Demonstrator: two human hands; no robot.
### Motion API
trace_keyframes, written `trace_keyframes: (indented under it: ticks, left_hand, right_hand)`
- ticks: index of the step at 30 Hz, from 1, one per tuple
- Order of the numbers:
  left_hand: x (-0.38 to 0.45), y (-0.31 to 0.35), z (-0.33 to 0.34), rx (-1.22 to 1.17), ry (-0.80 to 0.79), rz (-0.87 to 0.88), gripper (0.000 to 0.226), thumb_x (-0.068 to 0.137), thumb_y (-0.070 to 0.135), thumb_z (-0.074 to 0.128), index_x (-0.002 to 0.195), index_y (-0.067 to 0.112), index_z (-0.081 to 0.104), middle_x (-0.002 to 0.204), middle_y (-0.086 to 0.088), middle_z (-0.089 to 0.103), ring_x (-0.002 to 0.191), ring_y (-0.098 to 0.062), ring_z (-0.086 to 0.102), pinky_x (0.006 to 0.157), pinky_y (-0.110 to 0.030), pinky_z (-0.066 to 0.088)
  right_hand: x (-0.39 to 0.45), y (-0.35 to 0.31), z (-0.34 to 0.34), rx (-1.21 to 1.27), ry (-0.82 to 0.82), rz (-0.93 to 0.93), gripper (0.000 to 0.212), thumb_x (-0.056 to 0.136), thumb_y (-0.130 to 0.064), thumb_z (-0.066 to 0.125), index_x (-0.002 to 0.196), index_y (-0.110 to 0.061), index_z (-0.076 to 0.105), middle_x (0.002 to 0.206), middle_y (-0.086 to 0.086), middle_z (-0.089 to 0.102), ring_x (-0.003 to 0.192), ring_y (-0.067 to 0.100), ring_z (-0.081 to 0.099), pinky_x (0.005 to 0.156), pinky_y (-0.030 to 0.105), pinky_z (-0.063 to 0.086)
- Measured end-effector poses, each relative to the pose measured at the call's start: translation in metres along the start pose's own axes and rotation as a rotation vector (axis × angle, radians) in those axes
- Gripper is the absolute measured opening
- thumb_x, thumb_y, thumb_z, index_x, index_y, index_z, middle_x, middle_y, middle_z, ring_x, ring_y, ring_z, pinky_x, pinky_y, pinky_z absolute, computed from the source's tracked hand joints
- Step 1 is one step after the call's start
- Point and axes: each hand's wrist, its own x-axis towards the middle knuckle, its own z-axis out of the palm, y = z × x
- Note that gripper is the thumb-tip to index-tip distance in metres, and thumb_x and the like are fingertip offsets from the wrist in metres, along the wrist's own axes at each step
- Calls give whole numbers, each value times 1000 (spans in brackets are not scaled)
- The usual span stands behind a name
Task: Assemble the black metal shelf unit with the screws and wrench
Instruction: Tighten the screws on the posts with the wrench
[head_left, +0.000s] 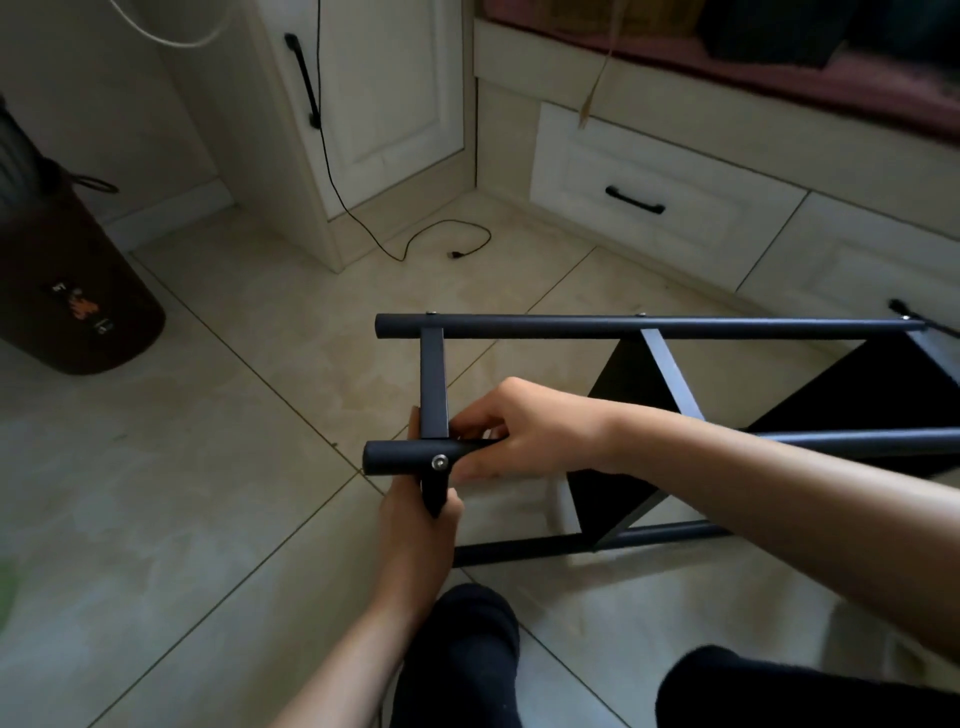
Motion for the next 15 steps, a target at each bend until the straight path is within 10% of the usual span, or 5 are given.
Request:
trace_keyframes:
  ticks: [10,15]
  left_hand:
    - [-6,119,-39,-3,99,488,59,88,-7,43,130,33,55,76,31,57,75,-2,60,58,-3,41]
    - [-20,192,-57,113,89,657,64,90,-7,45,139,34,52,112,7,67,108,-21,62,92,-41,56]
  right_hand:
    - [-46,-61,-81,184,210,-118,10,91,-19,69,98,-13,72,71,-11,67,67,0,61,63,12,44]
    - [-85,-84,-115,360,375,-193,19,91,-13,66,105,-1,71,96,19,68,78,16,59,73,29,48]
